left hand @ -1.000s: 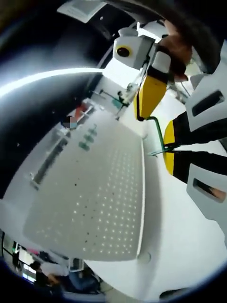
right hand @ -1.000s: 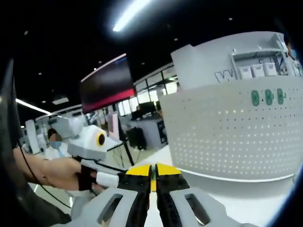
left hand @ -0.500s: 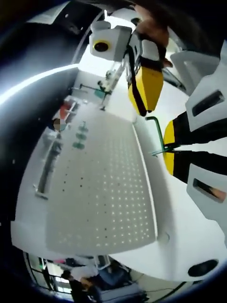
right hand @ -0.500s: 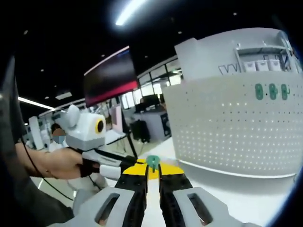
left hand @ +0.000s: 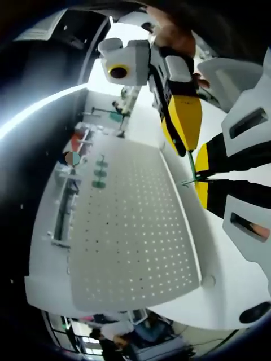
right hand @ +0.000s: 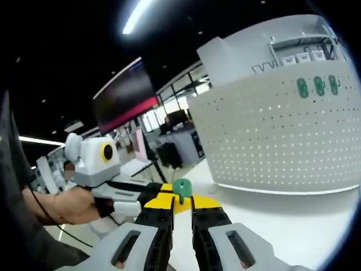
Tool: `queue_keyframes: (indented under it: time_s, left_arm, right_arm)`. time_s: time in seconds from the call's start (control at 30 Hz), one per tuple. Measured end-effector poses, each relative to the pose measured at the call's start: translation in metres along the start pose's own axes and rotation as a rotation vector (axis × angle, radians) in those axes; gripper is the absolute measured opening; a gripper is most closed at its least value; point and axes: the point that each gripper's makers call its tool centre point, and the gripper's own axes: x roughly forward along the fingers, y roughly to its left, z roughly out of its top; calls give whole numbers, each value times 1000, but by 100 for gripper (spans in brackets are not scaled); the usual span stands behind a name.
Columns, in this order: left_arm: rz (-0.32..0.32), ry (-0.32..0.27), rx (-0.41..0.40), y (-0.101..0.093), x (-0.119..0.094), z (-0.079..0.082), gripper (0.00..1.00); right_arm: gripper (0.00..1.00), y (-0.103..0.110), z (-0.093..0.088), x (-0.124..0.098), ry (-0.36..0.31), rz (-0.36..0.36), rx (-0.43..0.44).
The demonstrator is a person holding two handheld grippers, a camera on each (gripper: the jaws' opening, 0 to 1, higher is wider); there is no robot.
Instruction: Insert the hook assembly into the mounting plate slot until the hook locks in place.
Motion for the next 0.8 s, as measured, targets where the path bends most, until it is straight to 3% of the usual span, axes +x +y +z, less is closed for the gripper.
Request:
queue_keyframes:
  time_s: [0.27,0.8]
  left_arm:
    - [-12,-15,29,-3,2,2,2]
    - [-12,-22,42,-3,3,4,2]
  right_arm:
    - [7,-7,-4,1,5,-10,63]
    - [1,-4,-3,2,2,-10,66]
